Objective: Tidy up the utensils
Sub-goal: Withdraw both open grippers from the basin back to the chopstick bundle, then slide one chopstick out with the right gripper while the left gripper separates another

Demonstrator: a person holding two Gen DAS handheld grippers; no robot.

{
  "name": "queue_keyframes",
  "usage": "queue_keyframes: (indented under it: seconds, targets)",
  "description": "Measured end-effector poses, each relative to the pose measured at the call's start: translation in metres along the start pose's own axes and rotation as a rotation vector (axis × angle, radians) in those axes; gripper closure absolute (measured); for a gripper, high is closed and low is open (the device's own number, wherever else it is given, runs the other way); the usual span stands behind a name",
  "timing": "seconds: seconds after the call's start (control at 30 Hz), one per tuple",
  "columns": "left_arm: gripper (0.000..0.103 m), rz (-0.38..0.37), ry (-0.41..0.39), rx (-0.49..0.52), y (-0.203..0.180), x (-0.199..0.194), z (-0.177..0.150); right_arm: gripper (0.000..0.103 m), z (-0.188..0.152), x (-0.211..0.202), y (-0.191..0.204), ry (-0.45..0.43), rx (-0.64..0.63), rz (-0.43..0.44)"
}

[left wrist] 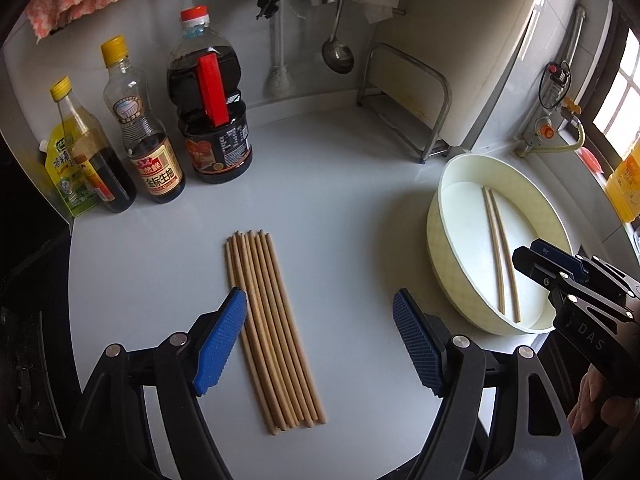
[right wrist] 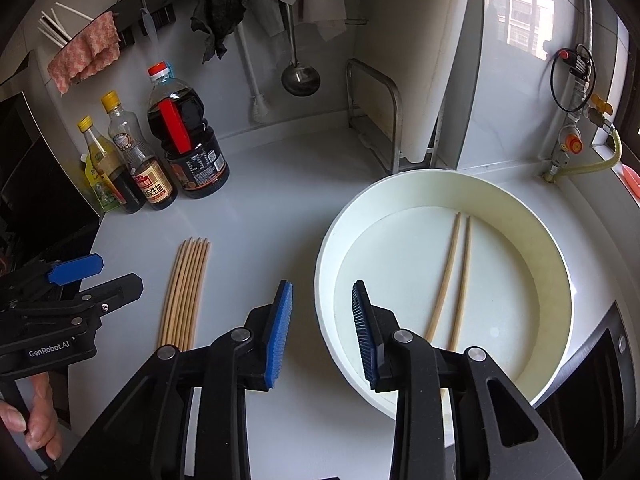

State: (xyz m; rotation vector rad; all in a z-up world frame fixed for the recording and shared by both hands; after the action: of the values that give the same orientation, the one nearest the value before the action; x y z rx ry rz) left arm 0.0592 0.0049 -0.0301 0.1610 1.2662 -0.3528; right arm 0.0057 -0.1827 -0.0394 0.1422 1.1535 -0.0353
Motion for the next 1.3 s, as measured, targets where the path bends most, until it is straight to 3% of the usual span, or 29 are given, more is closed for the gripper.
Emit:
queue_keyframes:
  seconds: [0.73, 1.2, 1.3]
  targets:
    - [0.028, 0.043, 0.016, -0.188, 0.089, 0.003, -0.024, 0.065, 0.01, 0.036, 0.088, 0.072, -0.164, 0.074]
    - [0.028, 0.037, 0.08, -0.251, 0.122, 0.039, -0.041, 0.065, 0.002, 0.091, 0.124, 0.182, -0.204, 0.112]
    - [0.028, 0.041, 0.099, -0.246, 0.126, 0.051, -0.041, 0.061, -0.001, 0.105, 0.127, 0.201, -0.197, 0.107]
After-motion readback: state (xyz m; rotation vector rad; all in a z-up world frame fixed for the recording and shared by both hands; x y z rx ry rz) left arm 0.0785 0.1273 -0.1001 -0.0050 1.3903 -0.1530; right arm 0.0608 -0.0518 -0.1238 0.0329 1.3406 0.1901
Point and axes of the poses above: each gripper's, at about its wrist camera, not at the fingertips, and x roughly the way its jaws point, y to its left, z to its top, the point moved 1 cm from there along x, roughly the way its jaws point, and after that the axes turned 15 degrees about y, right-handed, at the moved point
